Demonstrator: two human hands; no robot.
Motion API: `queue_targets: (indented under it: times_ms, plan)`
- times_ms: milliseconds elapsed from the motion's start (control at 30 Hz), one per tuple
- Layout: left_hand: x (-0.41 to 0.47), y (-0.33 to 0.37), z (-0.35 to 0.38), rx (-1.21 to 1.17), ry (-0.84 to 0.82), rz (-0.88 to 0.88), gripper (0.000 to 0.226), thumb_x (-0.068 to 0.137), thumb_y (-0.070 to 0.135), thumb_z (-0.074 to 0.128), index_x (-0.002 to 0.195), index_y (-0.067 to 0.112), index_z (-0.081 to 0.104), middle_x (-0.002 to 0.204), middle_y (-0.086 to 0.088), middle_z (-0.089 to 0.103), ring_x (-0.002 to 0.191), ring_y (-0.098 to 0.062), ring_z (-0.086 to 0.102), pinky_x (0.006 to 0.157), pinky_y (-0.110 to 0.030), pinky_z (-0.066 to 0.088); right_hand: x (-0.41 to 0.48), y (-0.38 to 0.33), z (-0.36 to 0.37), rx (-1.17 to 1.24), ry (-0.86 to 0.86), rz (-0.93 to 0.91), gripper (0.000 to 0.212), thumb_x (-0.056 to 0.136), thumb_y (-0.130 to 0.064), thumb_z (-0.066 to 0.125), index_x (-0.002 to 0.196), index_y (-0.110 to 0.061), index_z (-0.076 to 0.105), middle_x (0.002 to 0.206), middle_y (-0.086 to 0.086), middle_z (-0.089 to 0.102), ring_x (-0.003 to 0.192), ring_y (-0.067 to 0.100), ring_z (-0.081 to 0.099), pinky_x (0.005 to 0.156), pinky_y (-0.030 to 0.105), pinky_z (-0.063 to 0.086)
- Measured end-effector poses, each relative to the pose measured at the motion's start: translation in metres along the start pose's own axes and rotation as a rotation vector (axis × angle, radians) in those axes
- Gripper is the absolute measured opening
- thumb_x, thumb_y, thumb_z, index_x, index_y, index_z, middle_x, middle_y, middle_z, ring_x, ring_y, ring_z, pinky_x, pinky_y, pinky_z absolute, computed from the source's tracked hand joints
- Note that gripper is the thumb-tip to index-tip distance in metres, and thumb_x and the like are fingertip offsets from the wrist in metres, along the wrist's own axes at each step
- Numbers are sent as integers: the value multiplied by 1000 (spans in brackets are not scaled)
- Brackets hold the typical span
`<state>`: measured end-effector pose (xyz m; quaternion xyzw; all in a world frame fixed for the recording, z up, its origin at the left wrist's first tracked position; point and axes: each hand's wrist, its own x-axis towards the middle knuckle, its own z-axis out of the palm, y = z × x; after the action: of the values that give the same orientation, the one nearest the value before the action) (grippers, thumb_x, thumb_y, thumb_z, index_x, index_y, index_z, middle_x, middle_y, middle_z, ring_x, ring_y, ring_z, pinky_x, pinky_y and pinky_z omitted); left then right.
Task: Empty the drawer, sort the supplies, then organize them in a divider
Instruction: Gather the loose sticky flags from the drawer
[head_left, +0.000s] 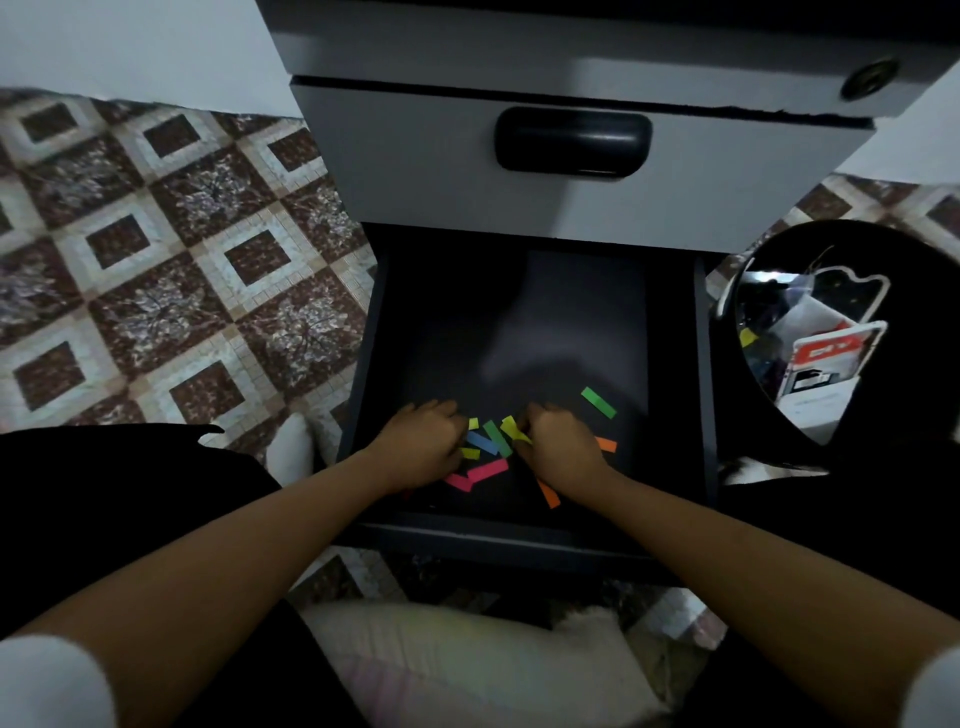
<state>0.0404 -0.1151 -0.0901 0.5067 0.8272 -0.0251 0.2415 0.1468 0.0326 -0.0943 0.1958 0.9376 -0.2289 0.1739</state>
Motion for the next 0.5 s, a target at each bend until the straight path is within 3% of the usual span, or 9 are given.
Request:
queue_targets:
  times_ms: [133, 333, 433, 500]
  plan:
    - [3, -3, -3, -148, -25, -12, 9, 90, 24, 51, 94, 17, 54, 104, -1, 52, 99, -17, 52, 79, -29, 32, 1, 1, 0, 11, -12, 13, 26, 90, -25, 57, 110, -9, 55, 114, 9, 55, 105, 26, 55, 88, 40, 46]
    - [12, -9, -8, -448, 23, -125, 3, 88, 15, 59, 87, 16, 56, 88, -2, 62, 83, -17, 60, 75, -29, 47, 0, 2, 0, -31, -13, -4, 27, 91, -25, 56, 113, -10, 54, 116, 9, 53, 109, 25, 52, 91, 39, 44]
    - [15, -11, -7, -467, 37, -149, 6, 87, 12, 59, 92, 15, 57, 89, -1, 61, 89, -20, 62, 78, -31, 48, 0, 1, -2, -47, -13, -13, 28, 91, -25, 55, 115, -11, 54, 116, 8, 53, 109, 25, 52, 90, 38, 43]
    - [15, -12, -6, -395, 40, -141, 14, 89, 15, 57, 102, 12, 58, 100, -5, 62, 97, -22, 60, 84, -33, 46, 0, 1, -3, -61, -5, -28, 28, 92, -25, 53, 116, -11, 54, 117, 8, 53, 109, 25, 51, 90, 38, 42]
